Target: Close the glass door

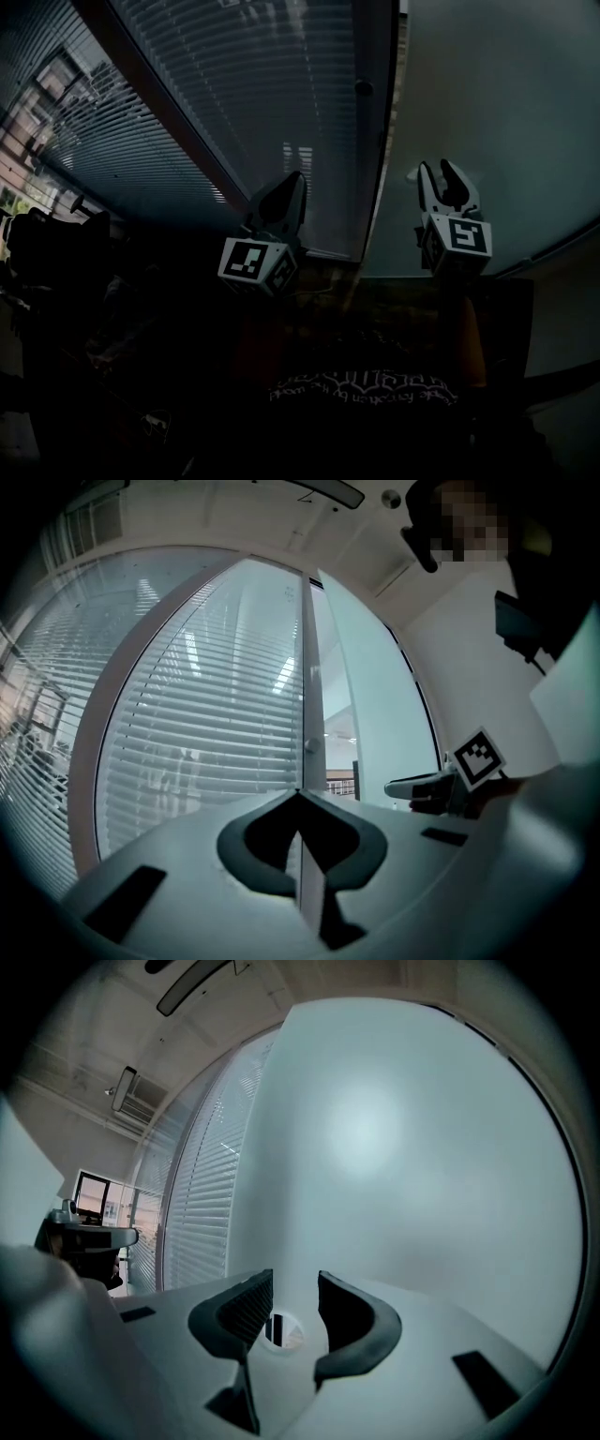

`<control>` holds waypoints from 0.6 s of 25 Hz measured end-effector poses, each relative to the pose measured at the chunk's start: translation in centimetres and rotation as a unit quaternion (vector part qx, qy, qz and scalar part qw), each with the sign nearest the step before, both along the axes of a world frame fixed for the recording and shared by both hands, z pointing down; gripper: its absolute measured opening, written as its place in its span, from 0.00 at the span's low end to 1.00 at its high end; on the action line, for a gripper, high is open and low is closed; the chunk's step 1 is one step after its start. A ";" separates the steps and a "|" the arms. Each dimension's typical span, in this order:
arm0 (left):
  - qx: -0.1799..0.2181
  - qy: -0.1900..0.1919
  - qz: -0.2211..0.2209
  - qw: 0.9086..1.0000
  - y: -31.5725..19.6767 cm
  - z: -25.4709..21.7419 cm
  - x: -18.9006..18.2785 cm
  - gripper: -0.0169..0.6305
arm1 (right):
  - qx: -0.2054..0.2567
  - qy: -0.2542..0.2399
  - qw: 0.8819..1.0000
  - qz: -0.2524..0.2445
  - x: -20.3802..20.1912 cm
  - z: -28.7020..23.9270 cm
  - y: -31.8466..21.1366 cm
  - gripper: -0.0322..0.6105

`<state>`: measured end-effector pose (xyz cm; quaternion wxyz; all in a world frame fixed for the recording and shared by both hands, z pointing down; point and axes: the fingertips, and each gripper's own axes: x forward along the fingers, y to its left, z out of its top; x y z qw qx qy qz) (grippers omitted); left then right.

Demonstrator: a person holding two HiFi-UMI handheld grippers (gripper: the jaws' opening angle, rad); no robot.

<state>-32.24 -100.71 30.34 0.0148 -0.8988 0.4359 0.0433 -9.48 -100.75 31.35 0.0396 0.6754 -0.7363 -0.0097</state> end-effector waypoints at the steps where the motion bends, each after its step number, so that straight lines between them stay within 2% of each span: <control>1: -0.001 0.000 -0.001 1.000 -0.4 0.0 0.0 0.03 | 0.000 -0.001 1.000 0.000 0.1 0.0 -0.4 0.29; 6: -0.001 -0.002 -0.009 1.000 -3.2 0.1 0.4 0.03 | -0.002 -0.005 1.000 -0.002 0.8 0.0 -3.3 0.29; 15: 0.009 -0.005 -0.011 1.000 -5.4 -0.6 1.0 0.03 | 0.000 -0.003 1.000 -0.003 1.2 0.0 -5.0 0.28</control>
